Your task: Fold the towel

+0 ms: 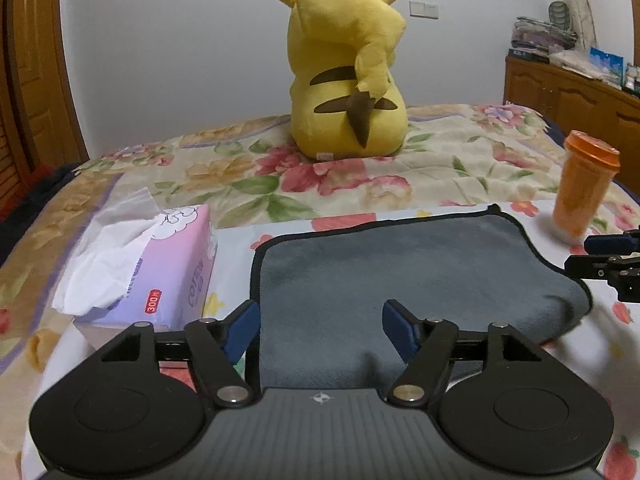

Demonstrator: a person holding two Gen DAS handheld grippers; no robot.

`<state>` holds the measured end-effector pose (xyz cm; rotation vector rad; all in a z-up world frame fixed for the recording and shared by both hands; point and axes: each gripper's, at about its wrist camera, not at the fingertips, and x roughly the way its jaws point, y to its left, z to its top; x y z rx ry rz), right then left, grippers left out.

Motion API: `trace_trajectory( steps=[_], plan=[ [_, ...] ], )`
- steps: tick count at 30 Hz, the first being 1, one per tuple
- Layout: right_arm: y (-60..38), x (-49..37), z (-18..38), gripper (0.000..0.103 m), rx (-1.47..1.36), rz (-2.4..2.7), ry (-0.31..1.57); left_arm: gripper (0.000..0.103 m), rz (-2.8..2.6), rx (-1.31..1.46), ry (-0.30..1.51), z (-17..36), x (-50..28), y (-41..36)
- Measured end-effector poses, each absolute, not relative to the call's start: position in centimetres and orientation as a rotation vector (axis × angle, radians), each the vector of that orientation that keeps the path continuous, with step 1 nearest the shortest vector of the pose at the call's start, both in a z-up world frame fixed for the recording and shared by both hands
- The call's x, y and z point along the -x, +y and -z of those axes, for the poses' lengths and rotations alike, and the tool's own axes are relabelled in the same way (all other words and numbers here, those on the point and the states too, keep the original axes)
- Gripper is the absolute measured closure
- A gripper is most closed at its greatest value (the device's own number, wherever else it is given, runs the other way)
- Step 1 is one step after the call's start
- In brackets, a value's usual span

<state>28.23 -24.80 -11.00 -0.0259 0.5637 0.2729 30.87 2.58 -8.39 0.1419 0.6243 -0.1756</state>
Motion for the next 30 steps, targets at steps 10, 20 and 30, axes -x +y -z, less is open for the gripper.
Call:
trace_trajectory(
  steps=[10,20,30],
  plan=[
    [-25.6,-25.0,8.9,0.053,0.016,-0.266,0.541,0.019,0.191,-0.145,0.610,6.7,-27.8,1.7],
    [-25.7,-22.8,8.6,0.031,-0.007,-0.257,0.540,0.000,0.159,-0.152,0.569,5.7,-25.3,1.5],
    [-24.9,-21.0,8.7,0.008,-0.019,-0.268,0.537,0.000,0.151,-0.123,0.578,5.6,-23.7,1.3]
  ],
)
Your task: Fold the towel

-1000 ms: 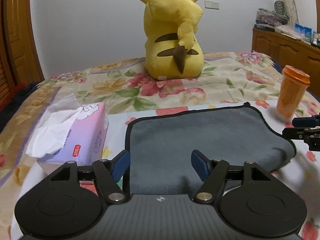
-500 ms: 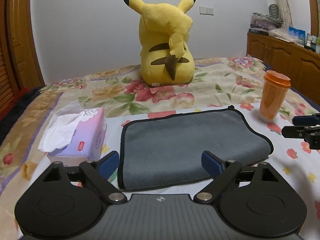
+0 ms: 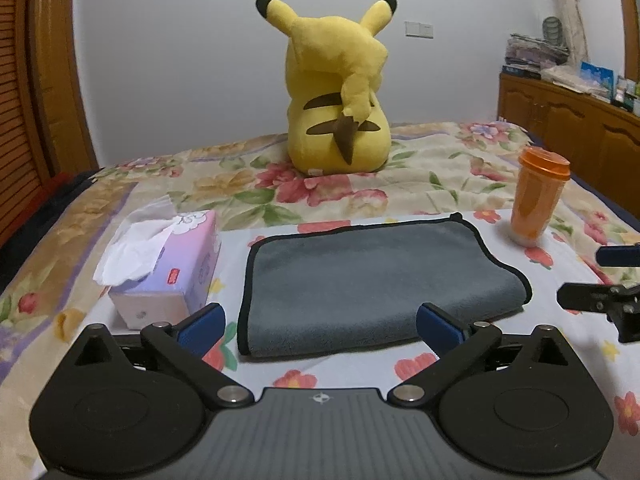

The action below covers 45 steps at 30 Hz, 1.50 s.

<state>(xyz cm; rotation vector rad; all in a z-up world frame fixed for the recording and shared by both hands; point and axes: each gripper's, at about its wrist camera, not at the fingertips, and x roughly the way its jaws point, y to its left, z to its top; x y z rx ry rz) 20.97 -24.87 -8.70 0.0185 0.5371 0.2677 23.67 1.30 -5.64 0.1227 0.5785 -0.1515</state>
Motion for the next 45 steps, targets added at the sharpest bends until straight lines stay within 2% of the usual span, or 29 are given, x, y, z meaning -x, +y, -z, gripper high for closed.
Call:
trace_trajectory(
  steps=[3,15,36,45],
  plan=[
    [-24.7,-20.7,8.8,0.000,-0.026,-0.258,0.539,0.000,0.120,-0.128,0.572,5.7,-23.3,1.2],
    [-23.8,-18.5,8.3,0.000,-0.024,-0.238,0.552,0.000,0.140,-0.118,0.590,4.4,-20.5,0.6],
    [-24.0,-11.7,1.6,0.000,-0.040,-0.209,0.467,0.000,0.142,-0.149,0.581,-0.4,-12.8,0.5],
    [-24.1,-9.1,0.5,0.000,-0.040,-0.202,0.442,0.000,0.145,-0.144,0.558,-2.1,-10.0,0.3]
  ],
)
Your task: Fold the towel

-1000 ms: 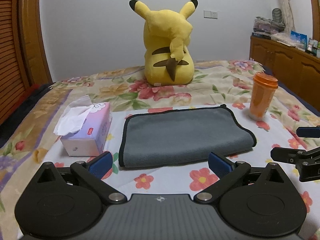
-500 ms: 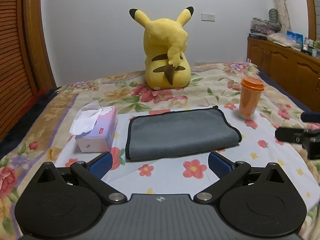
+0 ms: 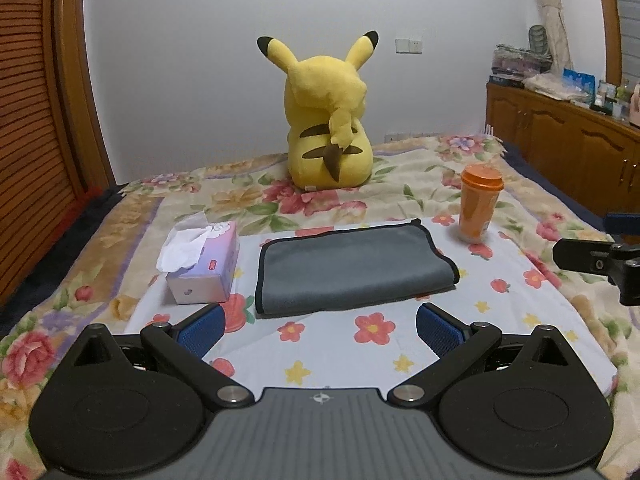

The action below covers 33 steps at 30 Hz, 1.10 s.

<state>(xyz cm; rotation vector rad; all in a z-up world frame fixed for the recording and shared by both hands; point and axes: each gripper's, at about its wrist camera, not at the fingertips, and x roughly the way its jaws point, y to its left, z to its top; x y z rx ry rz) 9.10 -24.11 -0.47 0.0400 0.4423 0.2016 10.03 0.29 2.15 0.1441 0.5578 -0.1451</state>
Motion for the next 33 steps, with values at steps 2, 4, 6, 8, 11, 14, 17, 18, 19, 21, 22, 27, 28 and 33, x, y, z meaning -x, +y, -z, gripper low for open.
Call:
trace_trajectory(
  steps=[2,4,6,8,11,14,17,18,19,21,22,27,28,33],
  plan=[
    [-24.2,-8.5,0.5,0.000,-0.040,-0.200,0.441,0.000,0.148,-0.146,0.554,-2.3,-9.3,0.2],
    [-24.3,-7.9,0.5,0.000,-0.043,-0.202,0.438,0.000,0.150,-0.146,0.550,-2.5,-8.7,0.0],
    [-24.3,-7.3,0.6,0.000,-0.048,-0.201,0.432,0.000,0.153,-0.144,0.547,-2.6,-8.1,-0.1],
    [-24.4,-6.7,0.7,0.000,-0.050,-0.196,0.432,0.000,0.159,-0.142,0.544,-2.6,-7.4,-0.2],
    [-24.5,-5.9,0.9,0.000,-0.053,-0.189,0.427,0.000,0.161,-0.140,0.546,-2.5,-6.4,-0.3],
    [-24.8,-5.1,1.1,0.000,-0.066,-0.185,0.428,0.000,0.162,-0.133,0.554,-2.2,-5.5,-0.3],
    [-24.9,-4.3,1.2,0.000,-0.075,-0.179,0.430,0.000,0.164,-0.132,0.560,-2.1,-4.5,-0.2],
    [-25.0,-4.1,1.3,0.000,-0.076,-0.179,0.429,0.000,0.165,-0.134,0.561,-2.0,-4.1,-0.2],
    [-25.0,-3.9,1.3,0.000,-0.074,-0.179,0.428,0.000,0.166,-0.135,0.560,-2.0,-3.8,-0.2],
    [-25.0,-3.4,1.2,0.000,-0.070,-0.176,0.424,0.000,0.167,-0.134,0.558,-2.1,-3.2,-0.2],
    [-25.0,-3.2,1.2,0.000,-0.069,-0.177,0.422,0.000,0.167,-0.132,0.558,-2.0,-3.0,-0.2],
    [-24.8,-2.3,1.8,0.000,-0.074,-0.181,0.424,0.000,0.170,-0.126,0.563,-1.5,-1.9,-0.4],
    [-24.8,-2.2,2.1,0.000,-0.076,-0.180,0.426,0.000,0.171,-0.120,0.566,-1.3,-1.7,-0.4],
    [-24.5,-2.0,3.4,0.000,-0.081,-0.182,0.446,0.000,0.173,-0.106,0.594,0.2,-1.4,-0.6]
  ],
)
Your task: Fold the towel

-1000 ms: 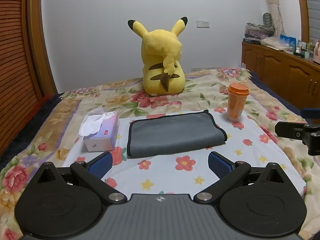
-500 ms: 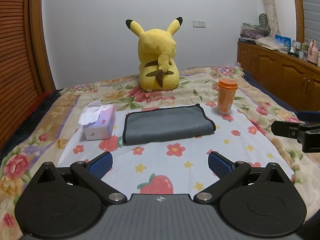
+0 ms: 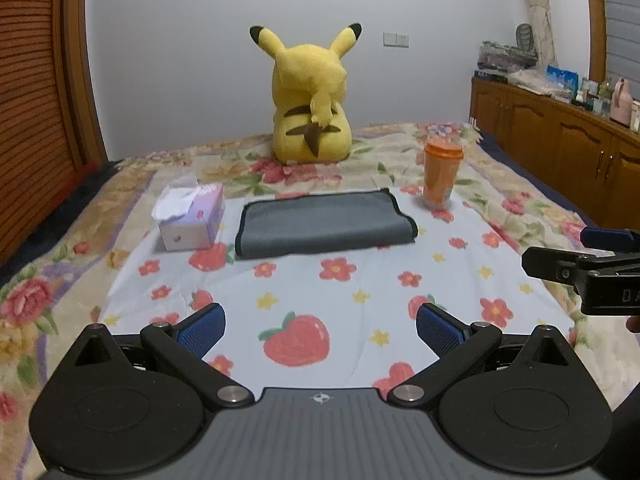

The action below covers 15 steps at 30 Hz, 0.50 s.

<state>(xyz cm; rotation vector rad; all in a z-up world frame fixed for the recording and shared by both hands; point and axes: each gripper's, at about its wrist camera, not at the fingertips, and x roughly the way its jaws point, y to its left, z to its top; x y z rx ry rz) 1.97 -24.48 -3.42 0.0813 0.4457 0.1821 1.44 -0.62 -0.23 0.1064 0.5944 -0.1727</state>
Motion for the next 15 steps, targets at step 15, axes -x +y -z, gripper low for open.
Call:
trace_trajectory(
  steps=[15],
  plan=[
    [-24.2,-1.8,6.4,0.000,-0.058,-0.164,0.485,0.000,0.148,-0.090,0.635,3.0,-1.8,-0.1]
  ],
)
